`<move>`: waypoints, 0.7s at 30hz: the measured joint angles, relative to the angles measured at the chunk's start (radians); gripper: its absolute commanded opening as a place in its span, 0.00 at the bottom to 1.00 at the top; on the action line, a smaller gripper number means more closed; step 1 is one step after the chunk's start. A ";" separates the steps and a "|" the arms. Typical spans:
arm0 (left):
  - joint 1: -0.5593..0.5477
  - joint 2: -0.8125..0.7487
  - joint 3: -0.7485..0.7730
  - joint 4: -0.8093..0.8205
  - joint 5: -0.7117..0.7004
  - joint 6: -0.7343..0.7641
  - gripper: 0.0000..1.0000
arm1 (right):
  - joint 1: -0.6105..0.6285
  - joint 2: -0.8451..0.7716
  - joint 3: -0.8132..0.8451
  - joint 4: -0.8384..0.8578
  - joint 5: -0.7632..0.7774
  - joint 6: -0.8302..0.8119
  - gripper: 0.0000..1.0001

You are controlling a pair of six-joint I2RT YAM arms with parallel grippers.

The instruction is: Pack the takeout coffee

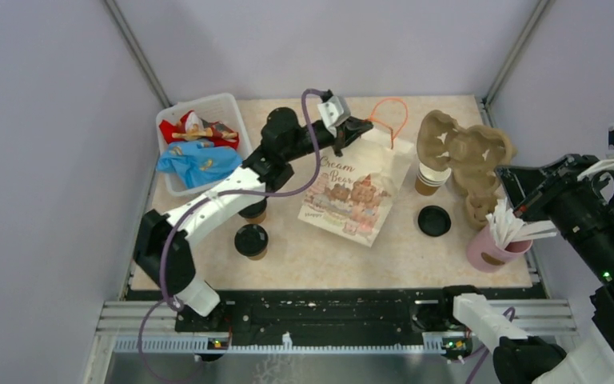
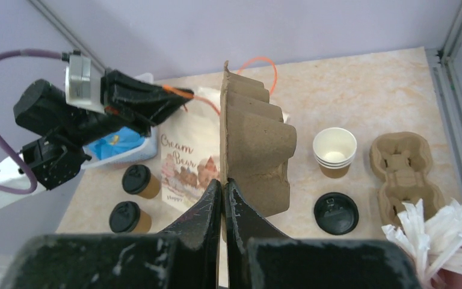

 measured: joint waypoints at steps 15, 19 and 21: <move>-0.032 -0.431 -0.435 -0.016 -0.074 -0.173 0.00 | 0.000 0.135 -0.045 -0.023 -0.202 0.085 0.00; -0.032 -0.351 -0.319 -0.027 -0.129 -0.156 0.00 | 0.000 0.132 -0.051 -0.001 -0.197 0.124 0.00; -0.032 -0.304 -0.260 -0.014 -0.162 -0.148 0.00 | 0.000 0.126 -0.051 0.018 -0.187 0.154 0.00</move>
